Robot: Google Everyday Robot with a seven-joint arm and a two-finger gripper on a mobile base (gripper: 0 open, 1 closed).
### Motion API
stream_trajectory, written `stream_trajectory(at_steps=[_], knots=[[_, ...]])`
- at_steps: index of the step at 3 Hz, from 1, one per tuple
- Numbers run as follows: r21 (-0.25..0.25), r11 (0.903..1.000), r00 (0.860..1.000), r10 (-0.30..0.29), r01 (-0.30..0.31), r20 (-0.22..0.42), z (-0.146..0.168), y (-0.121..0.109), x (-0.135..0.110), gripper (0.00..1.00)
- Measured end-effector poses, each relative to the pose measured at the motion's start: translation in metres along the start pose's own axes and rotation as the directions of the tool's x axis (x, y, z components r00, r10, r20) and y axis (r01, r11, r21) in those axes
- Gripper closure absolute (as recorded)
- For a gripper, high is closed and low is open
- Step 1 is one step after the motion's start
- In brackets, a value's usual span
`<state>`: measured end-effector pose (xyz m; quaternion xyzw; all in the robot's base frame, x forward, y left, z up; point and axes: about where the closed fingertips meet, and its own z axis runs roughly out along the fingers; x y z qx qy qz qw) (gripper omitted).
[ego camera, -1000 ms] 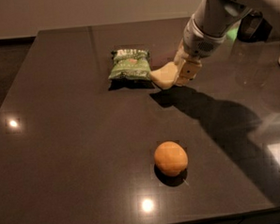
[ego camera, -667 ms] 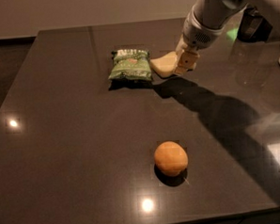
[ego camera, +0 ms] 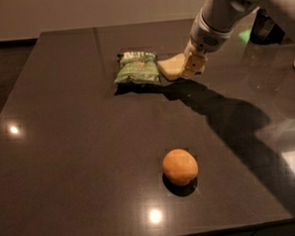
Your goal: Move sponge near green jalapeno chip bag
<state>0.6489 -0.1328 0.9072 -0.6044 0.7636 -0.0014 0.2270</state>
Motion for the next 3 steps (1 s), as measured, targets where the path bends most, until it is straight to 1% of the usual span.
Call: stream_trajectory(at_steps=[1, 2, 3], knots=[[-0.003, 1.0000, 1.000, -0.001, 0.001, 0.000, 0.0019, 0.0005, -0.0004, 0.09], [-0.005, 1.0000, 1.000, -0.002, 0.002, -0.001, 0.0036, 0.0010, -0.0008, 0.00], [-0.005, 1.0000, 1.000, -0.002, 0.002, -0.001, 0.0036, 0.0010, -0.0008, 0.00]])
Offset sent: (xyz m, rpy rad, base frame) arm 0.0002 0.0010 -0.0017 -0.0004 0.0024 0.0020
